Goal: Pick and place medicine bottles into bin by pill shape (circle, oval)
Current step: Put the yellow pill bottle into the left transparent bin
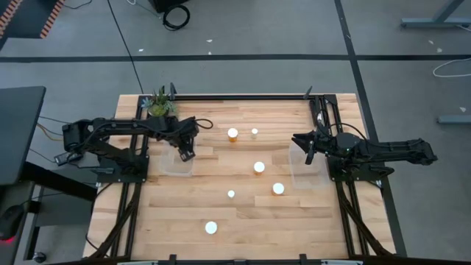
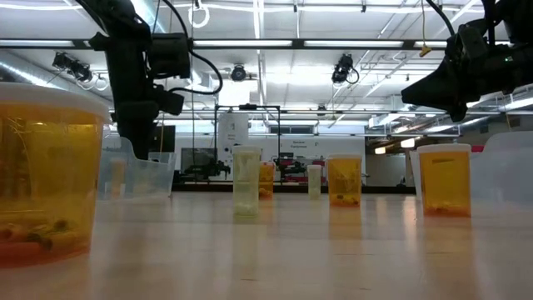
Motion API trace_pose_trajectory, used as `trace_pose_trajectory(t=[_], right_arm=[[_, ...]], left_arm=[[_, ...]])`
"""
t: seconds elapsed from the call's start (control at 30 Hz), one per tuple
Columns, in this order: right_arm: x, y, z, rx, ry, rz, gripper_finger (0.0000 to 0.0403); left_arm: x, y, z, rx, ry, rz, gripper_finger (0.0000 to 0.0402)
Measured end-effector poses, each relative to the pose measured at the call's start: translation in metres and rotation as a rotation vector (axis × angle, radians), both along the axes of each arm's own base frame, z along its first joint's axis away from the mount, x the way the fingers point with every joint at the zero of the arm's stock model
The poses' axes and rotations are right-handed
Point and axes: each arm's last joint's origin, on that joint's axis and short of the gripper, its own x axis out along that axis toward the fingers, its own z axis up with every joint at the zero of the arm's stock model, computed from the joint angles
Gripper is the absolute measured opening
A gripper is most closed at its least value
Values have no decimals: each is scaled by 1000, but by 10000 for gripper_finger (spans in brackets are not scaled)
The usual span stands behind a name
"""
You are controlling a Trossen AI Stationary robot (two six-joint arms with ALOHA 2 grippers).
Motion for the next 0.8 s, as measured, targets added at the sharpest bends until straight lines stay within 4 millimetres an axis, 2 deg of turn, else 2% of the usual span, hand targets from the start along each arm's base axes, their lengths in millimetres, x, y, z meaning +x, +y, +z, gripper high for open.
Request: trace_pose_trajectory(t=[0.3,0.57,0.7,0.8], right_arm=[[0,0,0,0,0,0,97],[0,0,0,0,0,0,97],[0,0,0,0,0,0,97],[0,0,0,0,0,1,97]], left_arm=[[8,1,21,14,-17,-17,186],[27,-12,36,12,-136,-231,183],[38,-19,36,6,-212,-254,176],[44,-27,29,-36,-196,-252,174]])
